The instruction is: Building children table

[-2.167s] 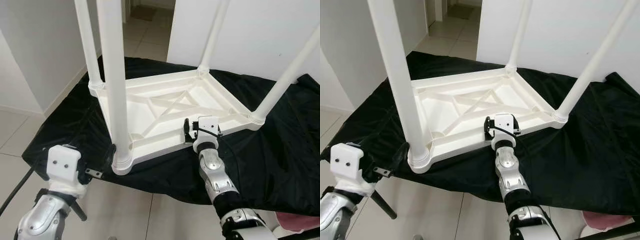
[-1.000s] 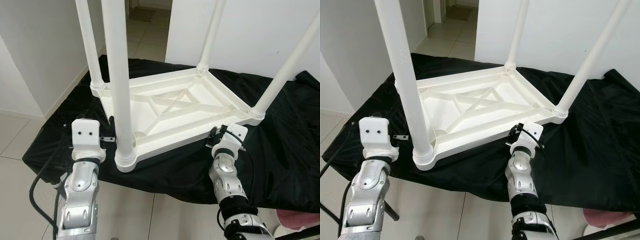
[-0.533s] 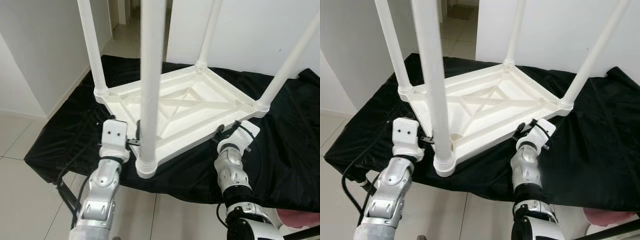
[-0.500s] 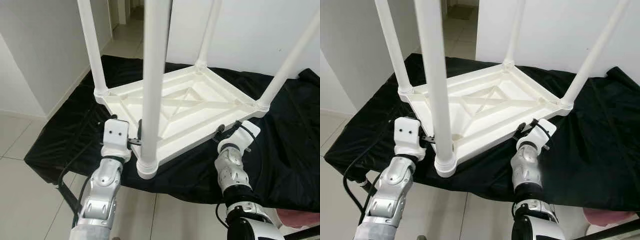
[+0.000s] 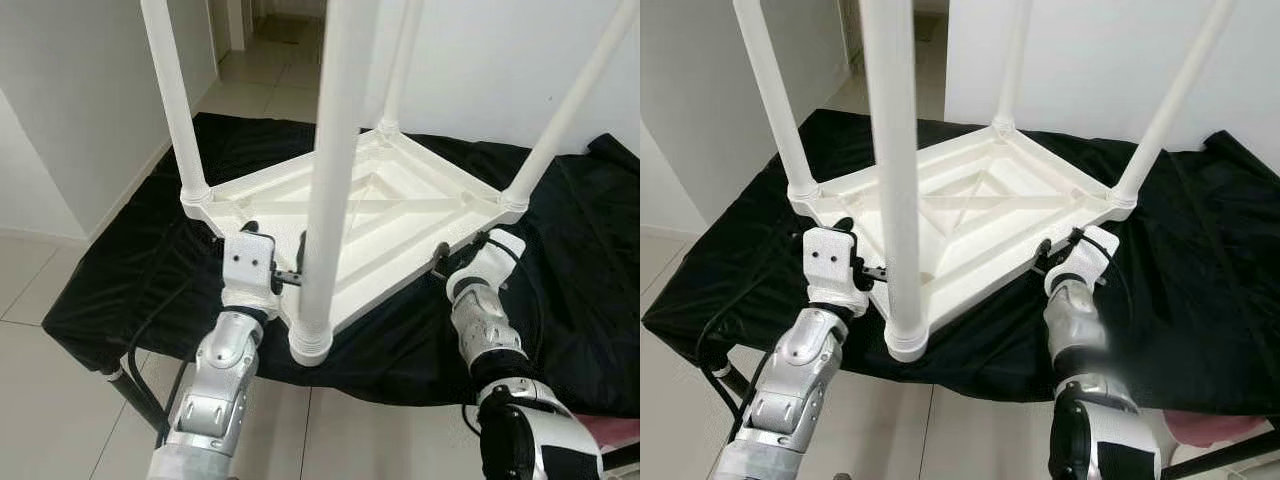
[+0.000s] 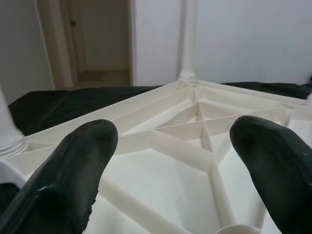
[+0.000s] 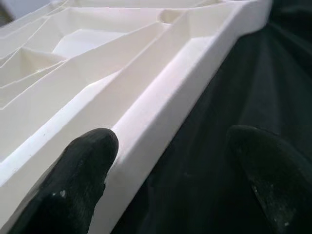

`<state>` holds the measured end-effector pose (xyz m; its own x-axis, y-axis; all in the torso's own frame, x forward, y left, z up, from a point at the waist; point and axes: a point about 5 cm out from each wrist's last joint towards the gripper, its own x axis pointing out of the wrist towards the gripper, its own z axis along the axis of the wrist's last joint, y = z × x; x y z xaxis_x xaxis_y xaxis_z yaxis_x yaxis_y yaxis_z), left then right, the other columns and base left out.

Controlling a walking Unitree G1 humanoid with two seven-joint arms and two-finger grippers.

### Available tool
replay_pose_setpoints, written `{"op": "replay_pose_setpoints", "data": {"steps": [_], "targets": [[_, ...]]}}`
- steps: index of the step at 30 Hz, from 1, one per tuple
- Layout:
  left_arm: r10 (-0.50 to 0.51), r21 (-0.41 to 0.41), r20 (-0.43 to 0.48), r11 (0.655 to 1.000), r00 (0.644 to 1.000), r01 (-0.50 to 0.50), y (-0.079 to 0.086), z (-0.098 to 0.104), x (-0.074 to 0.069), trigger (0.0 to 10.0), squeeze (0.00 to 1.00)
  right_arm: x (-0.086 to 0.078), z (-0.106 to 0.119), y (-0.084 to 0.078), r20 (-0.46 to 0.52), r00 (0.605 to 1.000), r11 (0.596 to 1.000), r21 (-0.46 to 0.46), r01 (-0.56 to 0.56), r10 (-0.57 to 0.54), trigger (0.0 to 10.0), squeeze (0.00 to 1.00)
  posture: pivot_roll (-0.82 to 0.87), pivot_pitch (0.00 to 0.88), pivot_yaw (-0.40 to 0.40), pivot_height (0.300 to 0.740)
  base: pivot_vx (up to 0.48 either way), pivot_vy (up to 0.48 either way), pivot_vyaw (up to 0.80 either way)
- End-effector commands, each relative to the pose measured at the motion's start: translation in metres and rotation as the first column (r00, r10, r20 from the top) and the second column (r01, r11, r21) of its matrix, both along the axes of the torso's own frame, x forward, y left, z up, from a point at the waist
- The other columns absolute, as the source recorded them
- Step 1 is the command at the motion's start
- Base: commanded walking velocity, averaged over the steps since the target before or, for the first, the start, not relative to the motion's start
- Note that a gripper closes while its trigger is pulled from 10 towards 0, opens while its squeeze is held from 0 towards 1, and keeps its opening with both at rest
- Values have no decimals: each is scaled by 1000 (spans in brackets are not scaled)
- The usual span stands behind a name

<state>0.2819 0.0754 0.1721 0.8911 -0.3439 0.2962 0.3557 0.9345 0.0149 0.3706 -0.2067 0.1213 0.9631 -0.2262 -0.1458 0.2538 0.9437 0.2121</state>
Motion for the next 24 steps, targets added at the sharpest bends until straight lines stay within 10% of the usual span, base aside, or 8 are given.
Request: {"op": "replay_pose_setpoints", "data": {"steps": [1,24], "targets": [[-218,29,34,976,975,217,-24,7,-9,10000,0,1,-11,15,-65,994,995,-21,-94,93,10000,0,91,30,-10,740,0,0,0],[-370,17,73,929,926,370,-47,28,-28,10000,0,7,-5,40,-55,912,886,-218,-408,407,10000,0,91,17,-9,740,0,0,0]]}}
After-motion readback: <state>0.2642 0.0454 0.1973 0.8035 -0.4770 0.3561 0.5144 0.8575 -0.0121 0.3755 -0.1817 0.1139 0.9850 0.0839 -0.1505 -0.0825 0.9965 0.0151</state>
